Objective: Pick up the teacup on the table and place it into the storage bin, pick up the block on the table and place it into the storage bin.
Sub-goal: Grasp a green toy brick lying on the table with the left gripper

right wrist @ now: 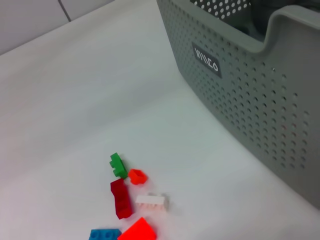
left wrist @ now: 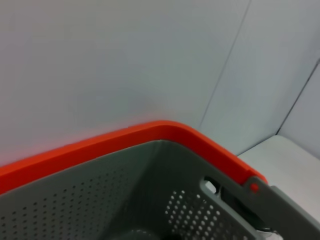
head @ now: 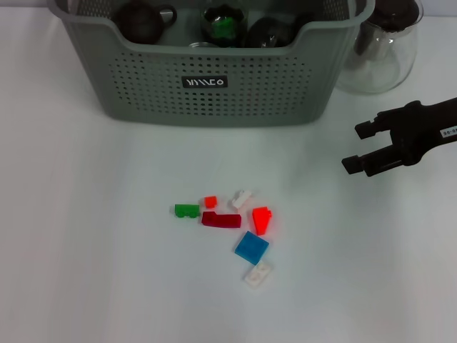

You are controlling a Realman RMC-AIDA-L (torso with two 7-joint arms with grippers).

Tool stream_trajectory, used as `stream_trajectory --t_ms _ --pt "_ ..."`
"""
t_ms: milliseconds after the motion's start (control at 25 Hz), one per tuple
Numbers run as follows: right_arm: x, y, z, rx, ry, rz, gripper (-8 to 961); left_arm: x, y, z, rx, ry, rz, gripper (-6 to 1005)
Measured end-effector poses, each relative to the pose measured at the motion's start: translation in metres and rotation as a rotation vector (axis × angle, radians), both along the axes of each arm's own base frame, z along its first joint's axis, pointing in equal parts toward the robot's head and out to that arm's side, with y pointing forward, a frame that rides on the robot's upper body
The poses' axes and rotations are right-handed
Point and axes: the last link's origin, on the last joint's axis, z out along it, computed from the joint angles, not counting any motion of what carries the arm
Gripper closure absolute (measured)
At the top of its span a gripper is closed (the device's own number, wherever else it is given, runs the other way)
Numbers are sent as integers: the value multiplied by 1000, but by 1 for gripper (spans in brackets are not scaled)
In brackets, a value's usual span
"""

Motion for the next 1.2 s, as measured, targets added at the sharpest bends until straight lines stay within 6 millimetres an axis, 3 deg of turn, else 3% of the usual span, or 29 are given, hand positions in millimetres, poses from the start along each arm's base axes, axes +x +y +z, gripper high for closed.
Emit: stream_trajectory --t_ms 160,320,480,600,880,1200 --pt "-1 1 0 1 0 3 45 11 -13 9 -21 5 -60 415" --pt "-1 1 0 0 0 0 45 23 -54 16 -116 126 -239 340" --pt "-1 1 0 2 1 -7 45 18 -100 2 -273 268 -338 264" --pt "-1 1 1 4 2 -11 44 6 -123 -14 -380 337 -337 218" --pt "0 1 0 4 3 -22 45 -41 -134 -60 -476 633 -228 171" --pt "2 -1 -1 0 5 -33 45 -65 -137 -96 -507 867 -235 172"
